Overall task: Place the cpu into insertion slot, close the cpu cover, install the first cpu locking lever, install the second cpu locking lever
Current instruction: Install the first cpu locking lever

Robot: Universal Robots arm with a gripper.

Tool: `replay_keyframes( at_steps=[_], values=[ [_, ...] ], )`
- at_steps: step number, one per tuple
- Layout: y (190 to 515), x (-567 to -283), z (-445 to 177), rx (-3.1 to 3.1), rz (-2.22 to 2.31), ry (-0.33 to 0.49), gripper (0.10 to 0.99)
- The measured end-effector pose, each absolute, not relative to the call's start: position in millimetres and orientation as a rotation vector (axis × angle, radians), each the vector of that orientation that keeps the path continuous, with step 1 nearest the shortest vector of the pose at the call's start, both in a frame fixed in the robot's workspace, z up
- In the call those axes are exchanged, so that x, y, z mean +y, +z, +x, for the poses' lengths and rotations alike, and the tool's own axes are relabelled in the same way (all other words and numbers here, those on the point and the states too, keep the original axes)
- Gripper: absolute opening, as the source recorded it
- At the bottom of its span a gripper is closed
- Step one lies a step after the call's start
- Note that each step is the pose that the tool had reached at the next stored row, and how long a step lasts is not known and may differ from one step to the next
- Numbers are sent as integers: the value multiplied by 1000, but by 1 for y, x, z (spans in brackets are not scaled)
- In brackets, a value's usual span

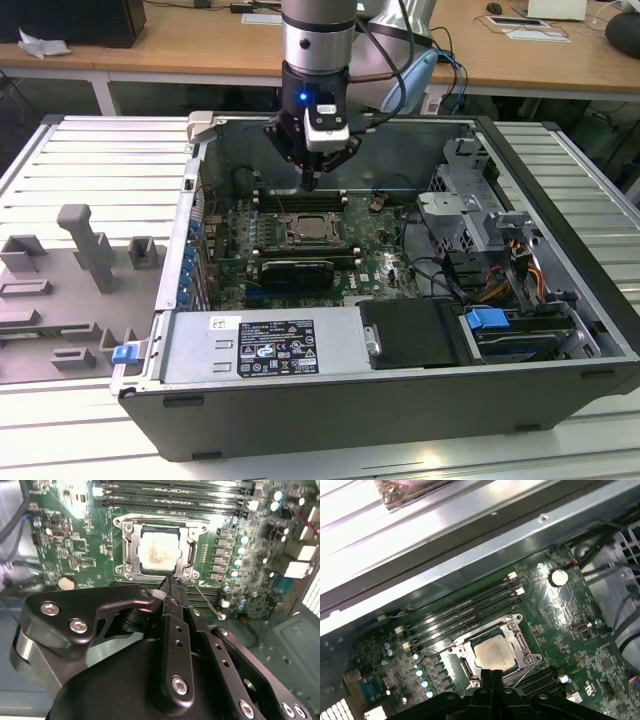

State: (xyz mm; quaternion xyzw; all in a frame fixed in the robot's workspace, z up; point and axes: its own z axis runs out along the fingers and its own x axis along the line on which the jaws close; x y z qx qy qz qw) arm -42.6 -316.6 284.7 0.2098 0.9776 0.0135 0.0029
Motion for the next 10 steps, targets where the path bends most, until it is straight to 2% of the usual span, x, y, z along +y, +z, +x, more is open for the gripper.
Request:
replay_keyframes(
  at_steps=[10],
  values=[
    [285, -317, -43, 3111, 411, 43, 106]
  ],
)
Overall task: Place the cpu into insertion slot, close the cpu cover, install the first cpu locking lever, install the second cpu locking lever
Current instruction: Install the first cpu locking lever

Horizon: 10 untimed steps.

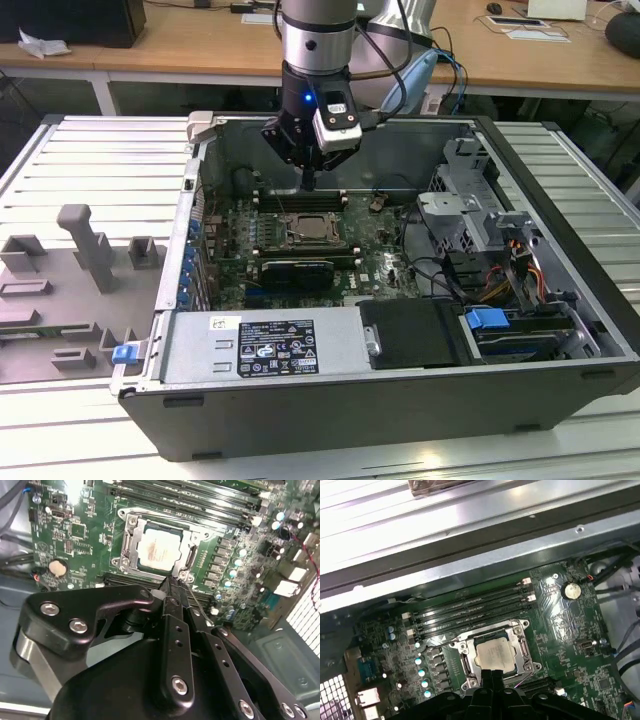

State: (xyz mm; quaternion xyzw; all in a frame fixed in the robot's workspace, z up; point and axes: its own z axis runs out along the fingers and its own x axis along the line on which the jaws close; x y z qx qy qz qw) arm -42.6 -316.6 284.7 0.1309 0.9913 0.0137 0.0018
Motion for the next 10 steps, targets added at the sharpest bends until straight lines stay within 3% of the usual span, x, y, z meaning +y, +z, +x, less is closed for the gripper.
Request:
replay_keyframes(
  at_steps=[10],
  values=[
    [285, -317, -43, 3133, 196, 43, 106]
  ],
)
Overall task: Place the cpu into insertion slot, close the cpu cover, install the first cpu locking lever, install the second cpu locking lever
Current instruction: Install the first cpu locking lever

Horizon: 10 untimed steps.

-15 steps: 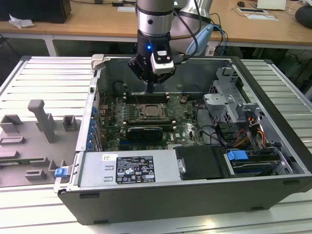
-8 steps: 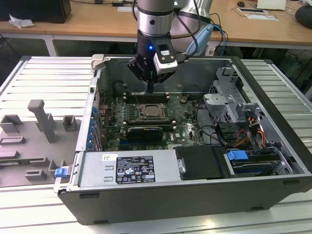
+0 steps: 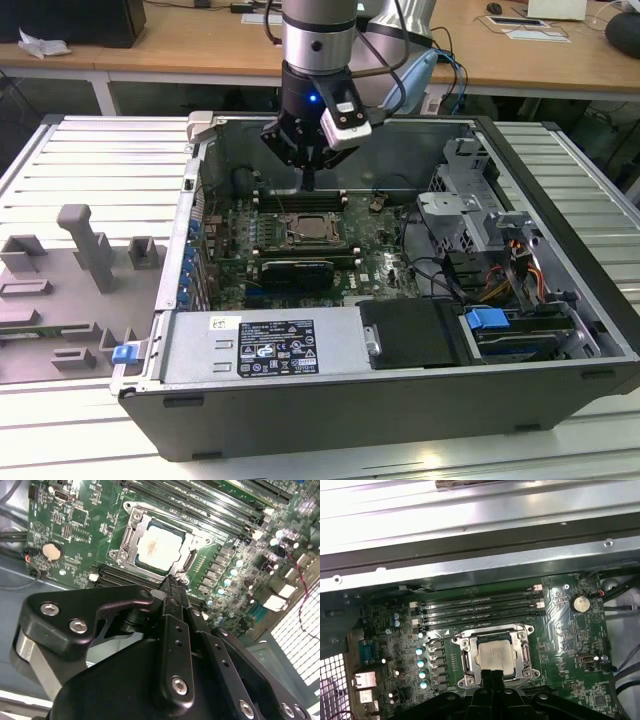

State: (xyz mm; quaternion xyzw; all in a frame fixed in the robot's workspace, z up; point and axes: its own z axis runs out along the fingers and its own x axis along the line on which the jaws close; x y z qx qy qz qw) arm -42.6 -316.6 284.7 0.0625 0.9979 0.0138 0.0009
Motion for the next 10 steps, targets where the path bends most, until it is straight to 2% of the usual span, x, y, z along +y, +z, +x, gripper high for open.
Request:
replay_keyframes(
  at_steps=[10],
  values=[
    [285, -317, -43, 3140, 49, 43, 106]
  ],
)
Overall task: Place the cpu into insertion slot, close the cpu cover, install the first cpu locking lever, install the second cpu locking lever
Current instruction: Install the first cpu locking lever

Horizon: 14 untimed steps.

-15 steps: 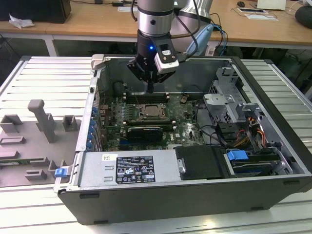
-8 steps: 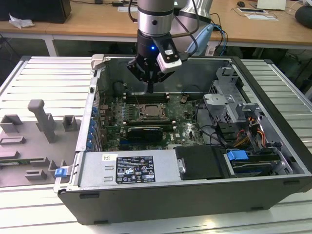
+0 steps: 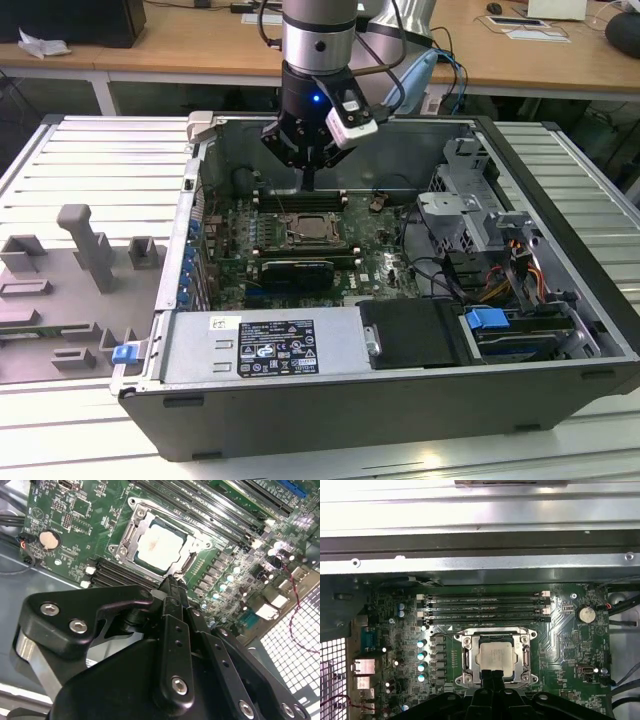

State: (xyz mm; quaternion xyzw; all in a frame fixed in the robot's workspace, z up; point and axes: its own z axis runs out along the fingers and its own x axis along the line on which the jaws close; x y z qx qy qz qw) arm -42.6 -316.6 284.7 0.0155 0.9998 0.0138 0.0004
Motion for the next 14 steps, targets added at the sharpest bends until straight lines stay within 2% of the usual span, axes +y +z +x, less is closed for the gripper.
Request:
replay_keyframes(
  at_steps=[14],
  values=[
    [285, -317, -43, 3141, -42, 43, 106]
  ],
)
